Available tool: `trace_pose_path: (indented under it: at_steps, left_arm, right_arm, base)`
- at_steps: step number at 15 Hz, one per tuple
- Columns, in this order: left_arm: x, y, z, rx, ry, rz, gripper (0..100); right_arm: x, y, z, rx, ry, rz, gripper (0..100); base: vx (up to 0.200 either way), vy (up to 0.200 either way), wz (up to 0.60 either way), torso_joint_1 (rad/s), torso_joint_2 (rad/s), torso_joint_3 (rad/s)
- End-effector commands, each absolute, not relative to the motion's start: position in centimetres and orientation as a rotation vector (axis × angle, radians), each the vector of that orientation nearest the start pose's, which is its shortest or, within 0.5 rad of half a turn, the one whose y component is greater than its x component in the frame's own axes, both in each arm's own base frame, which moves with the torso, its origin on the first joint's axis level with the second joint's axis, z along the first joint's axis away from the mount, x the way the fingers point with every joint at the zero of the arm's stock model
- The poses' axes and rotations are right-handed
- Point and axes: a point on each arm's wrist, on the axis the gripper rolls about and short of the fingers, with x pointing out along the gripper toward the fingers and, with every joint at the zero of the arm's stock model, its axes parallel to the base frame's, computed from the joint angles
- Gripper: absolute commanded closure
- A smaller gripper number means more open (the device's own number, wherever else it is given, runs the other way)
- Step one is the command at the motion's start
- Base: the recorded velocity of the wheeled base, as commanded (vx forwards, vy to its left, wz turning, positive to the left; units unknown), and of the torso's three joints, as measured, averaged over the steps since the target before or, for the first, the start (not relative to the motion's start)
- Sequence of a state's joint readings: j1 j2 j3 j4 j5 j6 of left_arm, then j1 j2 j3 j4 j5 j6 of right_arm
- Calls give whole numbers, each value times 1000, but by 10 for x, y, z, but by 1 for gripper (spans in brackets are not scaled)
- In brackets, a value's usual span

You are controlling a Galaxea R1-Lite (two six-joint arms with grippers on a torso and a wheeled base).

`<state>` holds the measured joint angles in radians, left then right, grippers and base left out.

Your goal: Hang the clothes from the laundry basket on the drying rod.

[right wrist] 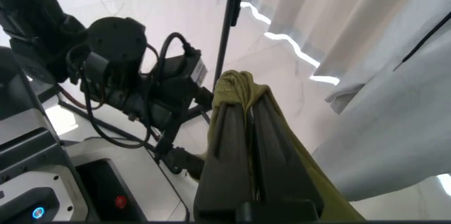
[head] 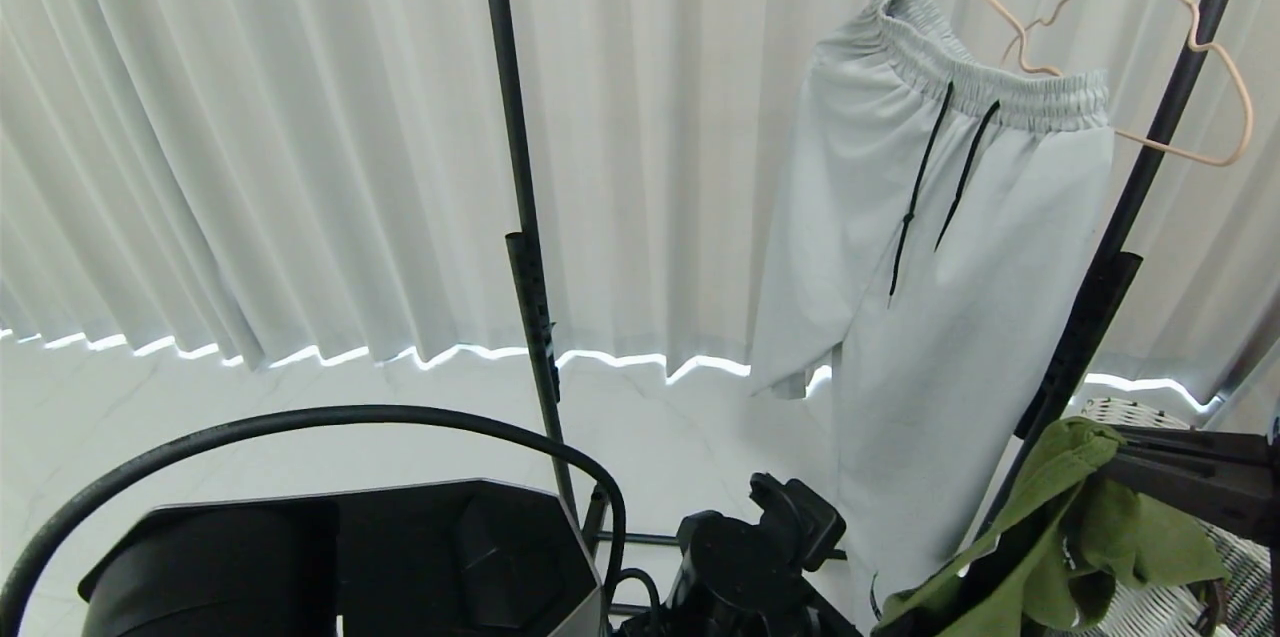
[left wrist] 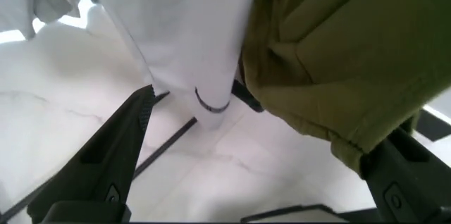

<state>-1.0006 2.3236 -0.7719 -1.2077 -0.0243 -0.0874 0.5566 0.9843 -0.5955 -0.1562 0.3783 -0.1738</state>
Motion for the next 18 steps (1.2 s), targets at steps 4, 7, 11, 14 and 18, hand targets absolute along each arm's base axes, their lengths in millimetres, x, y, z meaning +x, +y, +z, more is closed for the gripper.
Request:
trace_pose_path:
  at_steps: [4,7,11,14,18]
  left_arm:
    - [200,-319,11,51,311,-1078,0]
    - [195,-312,1,115,245,-1124,0]
    - [195,-313,1,125,236,-1130,0]
    - [200,-320,12,102,188,-1134,0]
    - [216,-331,30,93,155,-1119,0]
  right_arm:
    - [100,72,230,-184,160,951,100]
    - [101,72,230,-184,161,951,100]
    - [102,73,230,-186,164,952,100]
    - [104,75,230,-190,170,953,100]
    - [103,77,229,-192,173,975,100]
  base:
    - [0,0,0,0,0,0]
    - [0,0,0,0,0,0]
    - [0,0,0,0,0,0]
    - [0,0,0,0,0,0]
    - [0,0,0,0,0,0]
